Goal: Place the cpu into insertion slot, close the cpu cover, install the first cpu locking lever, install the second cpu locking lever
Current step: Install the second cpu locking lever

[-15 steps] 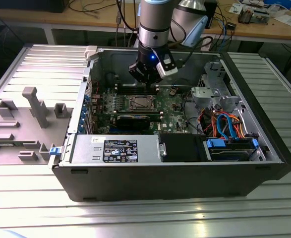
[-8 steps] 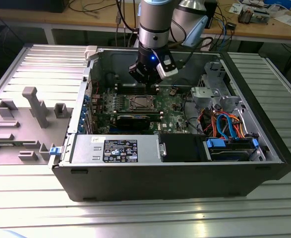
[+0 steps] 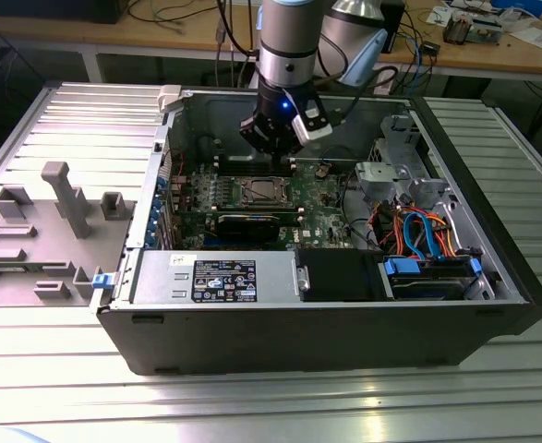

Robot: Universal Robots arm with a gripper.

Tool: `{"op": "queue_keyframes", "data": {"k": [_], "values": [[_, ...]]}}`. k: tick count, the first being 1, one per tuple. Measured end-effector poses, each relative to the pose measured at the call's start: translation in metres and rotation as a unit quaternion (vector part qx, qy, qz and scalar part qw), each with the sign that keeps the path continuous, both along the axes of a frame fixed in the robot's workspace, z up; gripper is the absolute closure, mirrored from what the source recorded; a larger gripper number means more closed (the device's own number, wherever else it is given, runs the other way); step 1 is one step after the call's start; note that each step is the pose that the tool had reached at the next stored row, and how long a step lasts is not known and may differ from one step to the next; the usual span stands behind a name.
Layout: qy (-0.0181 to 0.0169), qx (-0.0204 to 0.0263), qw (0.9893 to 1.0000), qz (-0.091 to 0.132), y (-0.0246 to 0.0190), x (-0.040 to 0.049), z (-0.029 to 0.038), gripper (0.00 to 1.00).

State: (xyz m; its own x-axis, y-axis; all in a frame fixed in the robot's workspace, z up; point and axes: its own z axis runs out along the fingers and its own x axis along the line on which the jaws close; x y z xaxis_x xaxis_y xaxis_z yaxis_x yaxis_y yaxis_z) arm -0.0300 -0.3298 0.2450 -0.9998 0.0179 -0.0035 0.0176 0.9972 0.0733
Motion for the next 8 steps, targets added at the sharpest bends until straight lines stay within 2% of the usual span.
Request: {"op": "queue_keyframes", "data": {"k": [4, 8], "values": [[0.0000, 0.0000, 1.0000, 0.000, 0.0000, 0.0000, 0.0040, 0.89], [0.0000, 0.0000, 1.0000, 0.000, 0.0000, 0.0000, 0.0046, 0.89]]}}
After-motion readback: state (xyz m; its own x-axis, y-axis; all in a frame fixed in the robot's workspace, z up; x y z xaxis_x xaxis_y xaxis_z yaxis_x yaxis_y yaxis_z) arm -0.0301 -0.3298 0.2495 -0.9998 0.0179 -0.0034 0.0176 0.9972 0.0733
